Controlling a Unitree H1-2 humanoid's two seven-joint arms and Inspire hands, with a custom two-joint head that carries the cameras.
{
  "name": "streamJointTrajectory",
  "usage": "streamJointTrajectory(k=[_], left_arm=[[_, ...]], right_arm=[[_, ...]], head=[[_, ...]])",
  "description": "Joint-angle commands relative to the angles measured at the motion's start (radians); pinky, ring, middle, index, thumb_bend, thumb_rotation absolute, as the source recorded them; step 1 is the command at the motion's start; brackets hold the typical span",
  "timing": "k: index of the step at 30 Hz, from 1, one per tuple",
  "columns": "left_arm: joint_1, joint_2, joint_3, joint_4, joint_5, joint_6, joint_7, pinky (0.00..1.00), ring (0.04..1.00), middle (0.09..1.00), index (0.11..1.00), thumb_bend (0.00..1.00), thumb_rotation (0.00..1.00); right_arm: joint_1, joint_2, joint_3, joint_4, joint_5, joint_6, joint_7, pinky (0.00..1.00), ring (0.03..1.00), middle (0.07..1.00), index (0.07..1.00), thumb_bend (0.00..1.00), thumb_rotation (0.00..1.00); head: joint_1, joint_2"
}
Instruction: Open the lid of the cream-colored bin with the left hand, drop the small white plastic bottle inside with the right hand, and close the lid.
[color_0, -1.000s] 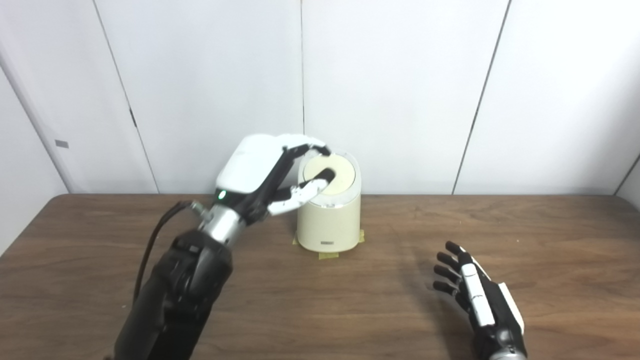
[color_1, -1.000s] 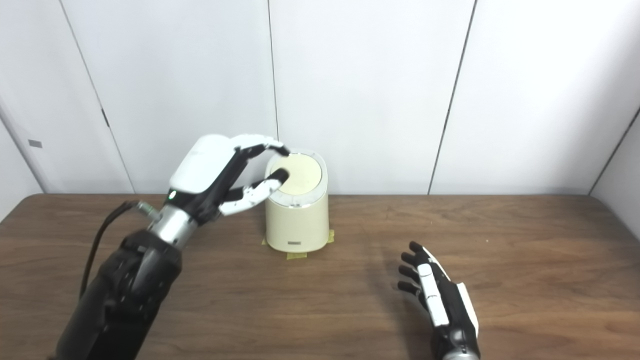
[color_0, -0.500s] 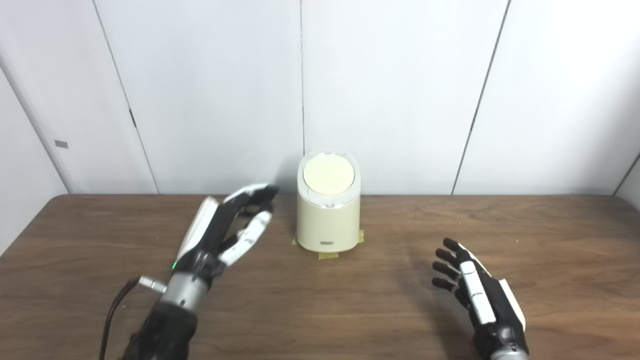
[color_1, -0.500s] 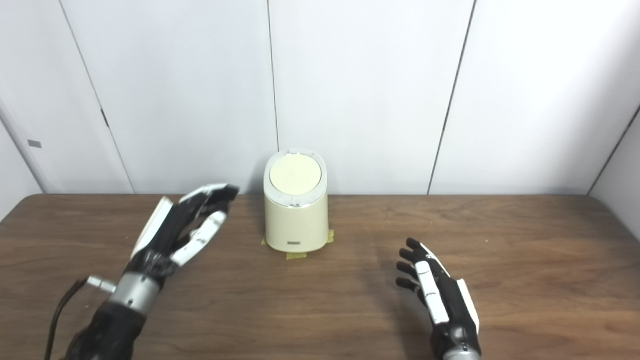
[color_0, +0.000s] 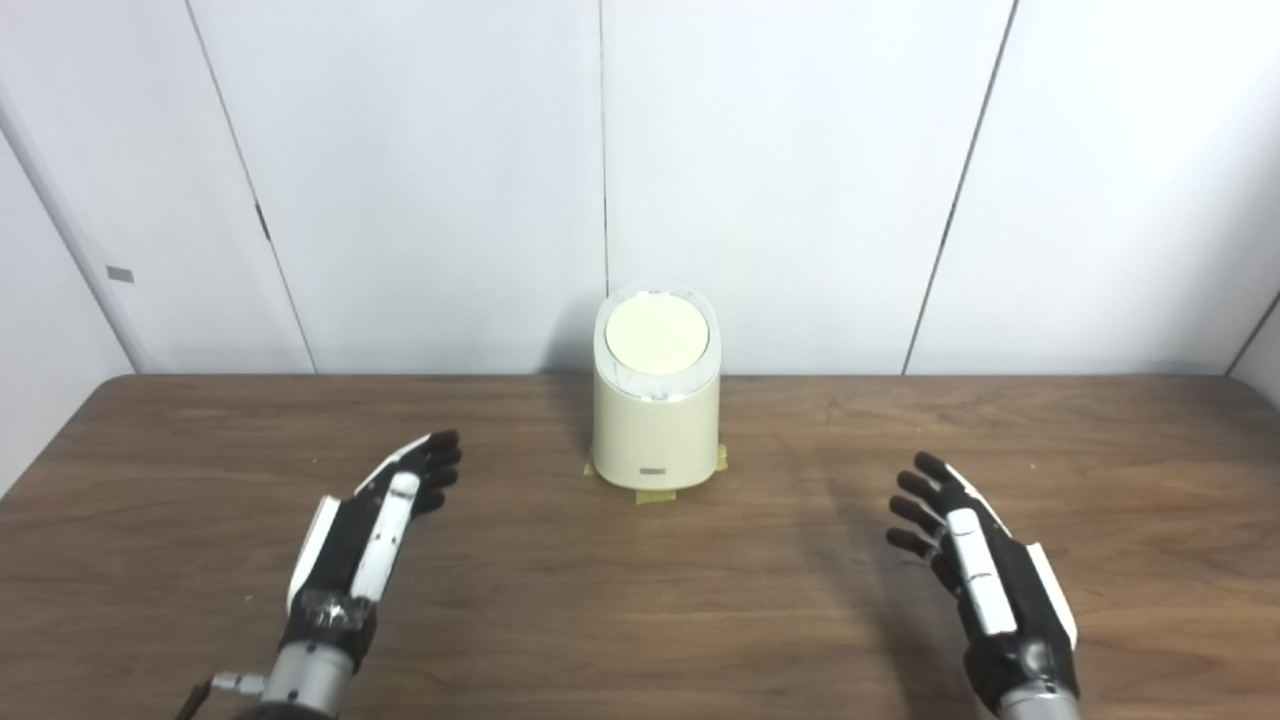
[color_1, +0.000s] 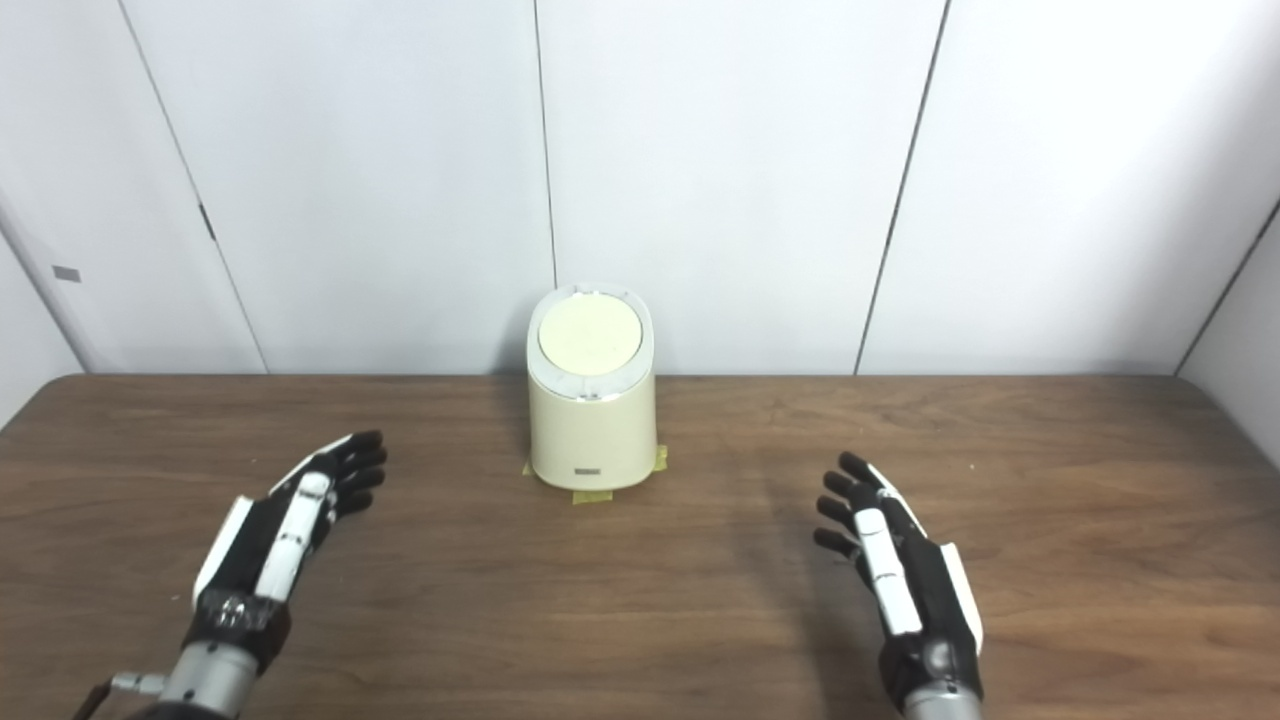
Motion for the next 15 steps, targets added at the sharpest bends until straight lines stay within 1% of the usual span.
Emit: streamJointTrajectory(k=[1,3,6,10,12,15], left_arm=[[-0.016,-0.007,0.003,-0.015,-0.045,-0.025,0.012,0.88,0.864,0.866,0.876,0.36,1.0],[-0.009,-0.015,0.007,-0.017,-0.075,-0.016,0.017,0.91,0.884,0.882,0.885,0.35,1.0],[0.0,-0.022,0.008,-0.025,-0.091,-0.007,0.033,0.91,0.891,0.894,0.897,0.37,1.0],[0.008,-0.02,0.014,-0.023,-0.117,-0.012,0.043,0.93,0.903,0.902,0.909,0.4,1.0],[0.013,-0.018,0.013,-0.023,-0.125,-0.015,0.045,0.93,0.907,0.903,0.91,0.42,1.0],[0.016,-0.014,0.011,-0.021,-0.133,-0.023,0.043,0.94,0.912,0.905,0.91,0.43,1.0]], right_arm=[[-0.012,-0.008,-0.008,-0.014,-0.002,-0.055,0.001,0.76,0.84,0.862,0.874,0.54,0.86],[-0.009,-0.013,-0.007,-0.013,-0.003,-0.049,0.004,0.79,0.858,0.878,0.88,0.53,0.86],[-0.003,-0.026,-0.004,-0.014,-0.005,-0.051,0.013,0.82,0.887,0.902,0.9,0.52,0.89],[0.007,-0.035,-0.002,-0.022,-0.013,-0.044,0.014,0.84,0.903,0.913,0.913,0.52,0.91],[0.01,-0.039,-0.004,-0.018,-0.004,-0.048,0.017,0.86,0.913,0.926,0.929,0.52,0.91],[0.012,-0.041,-0.007,-0.011,-0.001,-0.049,0.018,0.87,0.919,0.937,0.946,0.52,0.91]], head=[[-0.001,0.002],[-0.002,0.003],[0.001,0.006],[0.003,0.012],[0.005,0.015],[0.008,0.019]])
